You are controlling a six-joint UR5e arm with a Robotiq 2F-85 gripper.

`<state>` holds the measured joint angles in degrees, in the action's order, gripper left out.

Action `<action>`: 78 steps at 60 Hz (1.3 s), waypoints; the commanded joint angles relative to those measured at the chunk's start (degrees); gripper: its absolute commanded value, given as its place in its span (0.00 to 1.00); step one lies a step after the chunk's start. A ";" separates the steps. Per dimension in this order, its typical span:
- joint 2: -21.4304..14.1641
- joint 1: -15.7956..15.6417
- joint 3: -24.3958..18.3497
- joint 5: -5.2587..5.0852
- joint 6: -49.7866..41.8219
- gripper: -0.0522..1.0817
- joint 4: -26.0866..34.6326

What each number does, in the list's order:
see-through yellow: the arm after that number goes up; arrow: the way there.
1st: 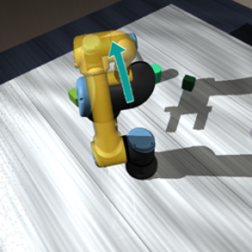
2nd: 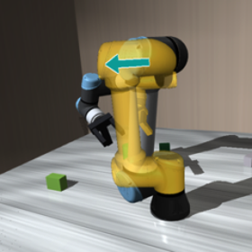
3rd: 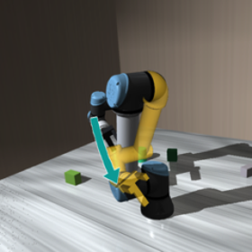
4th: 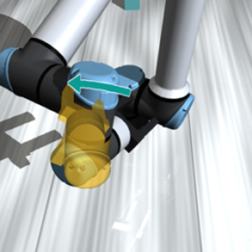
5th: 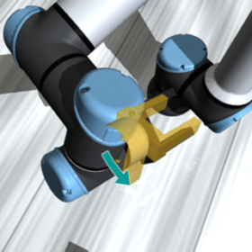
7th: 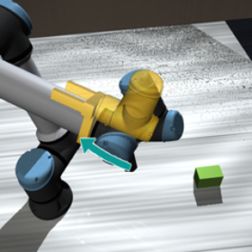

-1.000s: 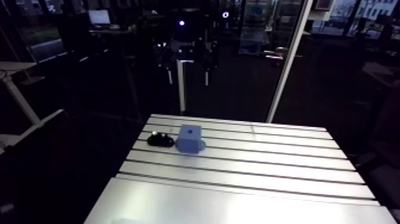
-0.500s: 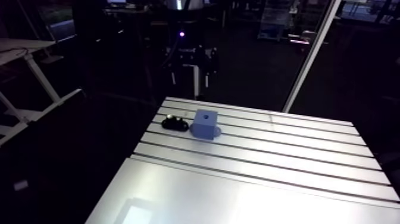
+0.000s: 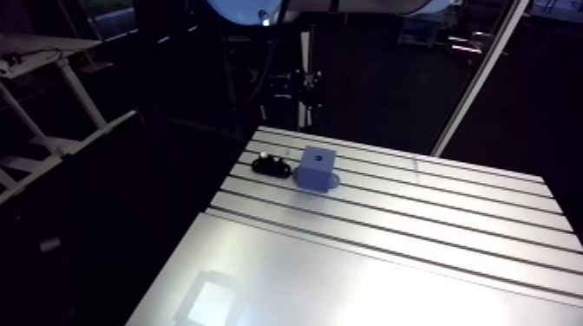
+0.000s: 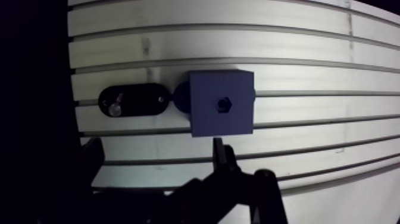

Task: Pick up the M10 bolt and insert it into the hex recess until seated.

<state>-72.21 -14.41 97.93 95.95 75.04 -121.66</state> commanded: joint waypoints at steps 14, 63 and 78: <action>3.04 -1.68 0.02 -0.17 -0.20 0.08 -4.24; 5.62 -3.16 1.15 -2.21 0.76 0.33 -8.29; 6.13 -3.10 1.50 -3.38 1.01 0.37 -8.63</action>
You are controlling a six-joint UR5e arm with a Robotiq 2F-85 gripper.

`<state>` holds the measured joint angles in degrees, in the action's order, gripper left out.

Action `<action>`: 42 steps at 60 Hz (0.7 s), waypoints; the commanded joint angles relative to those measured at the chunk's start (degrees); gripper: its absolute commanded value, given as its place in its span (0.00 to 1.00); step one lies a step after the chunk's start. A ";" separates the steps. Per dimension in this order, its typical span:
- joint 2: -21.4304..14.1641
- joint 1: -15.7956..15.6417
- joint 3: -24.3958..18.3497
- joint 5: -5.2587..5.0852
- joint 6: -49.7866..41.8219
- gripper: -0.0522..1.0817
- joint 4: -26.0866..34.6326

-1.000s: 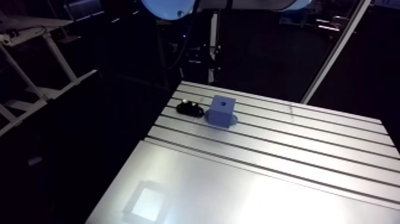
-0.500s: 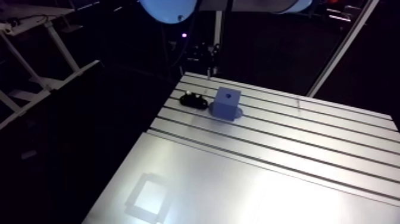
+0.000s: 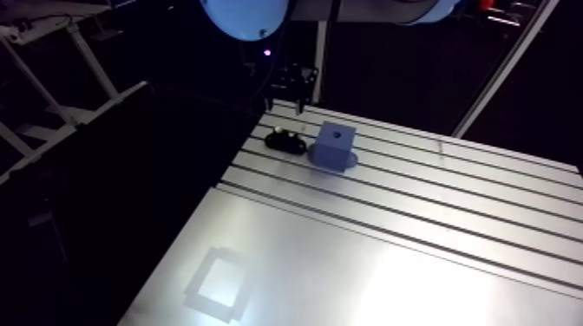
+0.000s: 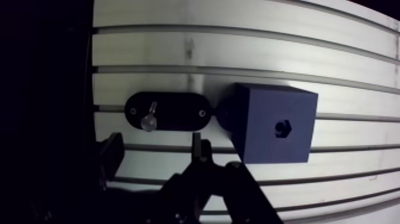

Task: Pick up the M10 bolt and insert it into the hex recess until seated.

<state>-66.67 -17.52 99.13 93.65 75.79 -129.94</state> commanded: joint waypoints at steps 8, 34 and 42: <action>0.87 0.10 0.41 -2.41 1.23 0.38 -0.62; 2.21 0.20 0.85 -1.94 0.80 0.44 -0.71; 2.52 0.20 0.94 -1.69 0.87 0.44 -1.87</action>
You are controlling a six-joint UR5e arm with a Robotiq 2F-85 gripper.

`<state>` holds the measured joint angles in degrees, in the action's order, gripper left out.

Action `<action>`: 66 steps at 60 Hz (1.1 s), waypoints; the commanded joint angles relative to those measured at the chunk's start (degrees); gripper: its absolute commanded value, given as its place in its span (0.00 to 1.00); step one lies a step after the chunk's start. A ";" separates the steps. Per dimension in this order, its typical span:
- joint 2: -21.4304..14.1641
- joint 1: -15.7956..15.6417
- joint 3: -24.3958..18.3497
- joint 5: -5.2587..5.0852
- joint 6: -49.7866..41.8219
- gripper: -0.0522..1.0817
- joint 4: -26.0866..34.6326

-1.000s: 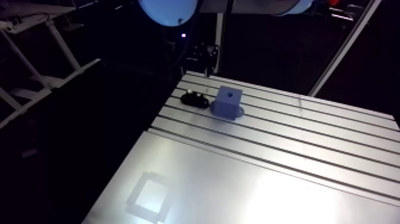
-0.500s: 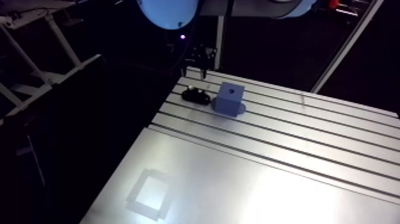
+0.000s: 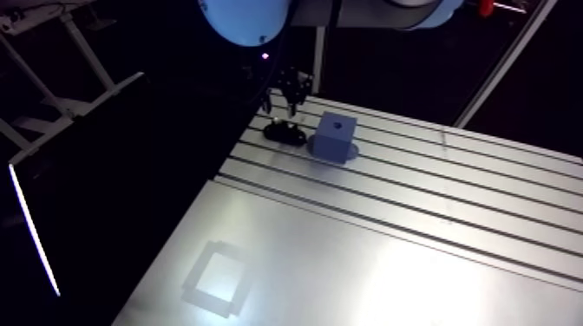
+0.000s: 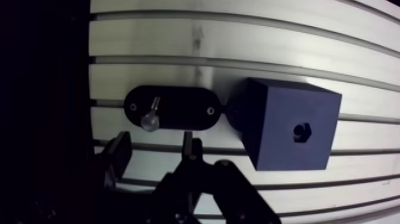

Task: Pick up the M10 bolt and insert it into the hex recess until seated.

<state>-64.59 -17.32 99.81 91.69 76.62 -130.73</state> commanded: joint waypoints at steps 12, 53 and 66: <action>0.57 -0.08 0.77 1.07 0.16 0.44 -2.02; 0.81 -0.35 0.78 1.08 0.23 0.45 -3.53; 1.27 -0.53 0.78 0.99 0.23 0.45 -3.62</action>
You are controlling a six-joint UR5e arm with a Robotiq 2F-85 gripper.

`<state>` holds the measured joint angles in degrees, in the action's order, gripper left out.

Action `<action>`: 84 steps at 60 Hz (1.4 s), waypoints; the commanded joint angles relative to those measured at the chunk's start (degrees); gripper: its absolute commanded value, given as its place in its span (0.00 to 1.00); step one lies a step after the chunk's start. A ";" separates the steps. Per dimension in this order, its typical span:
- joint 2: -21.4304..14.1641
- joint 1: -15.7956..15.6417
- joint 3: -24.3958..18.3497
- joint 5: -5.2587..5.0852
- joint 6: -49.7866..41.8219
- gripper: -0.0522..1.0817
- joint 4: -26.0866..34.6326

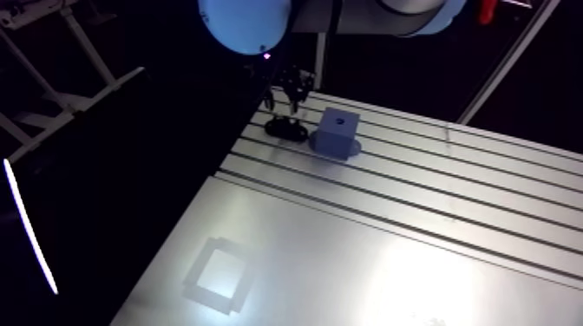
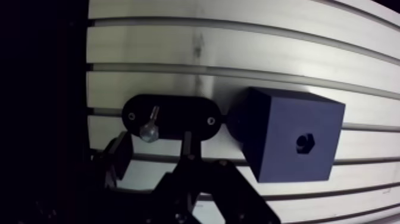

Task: Pick up the M10 bolt and insert it into the hex recess until seated.

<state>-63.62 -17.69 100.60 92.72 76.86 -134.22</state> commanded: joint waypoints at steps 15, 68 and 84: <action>0.74 -0.58 -0.10 -0.04 0.08 0.45 -0.13; 1.71 -0.95 -0.45 0.12 0.09 0.46 -1.10; 2.24 -1.04 -0.37 0.13 0.17 0.47 -1.11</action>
<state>-61.63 -18.66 100.16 92.83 76.98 -135.28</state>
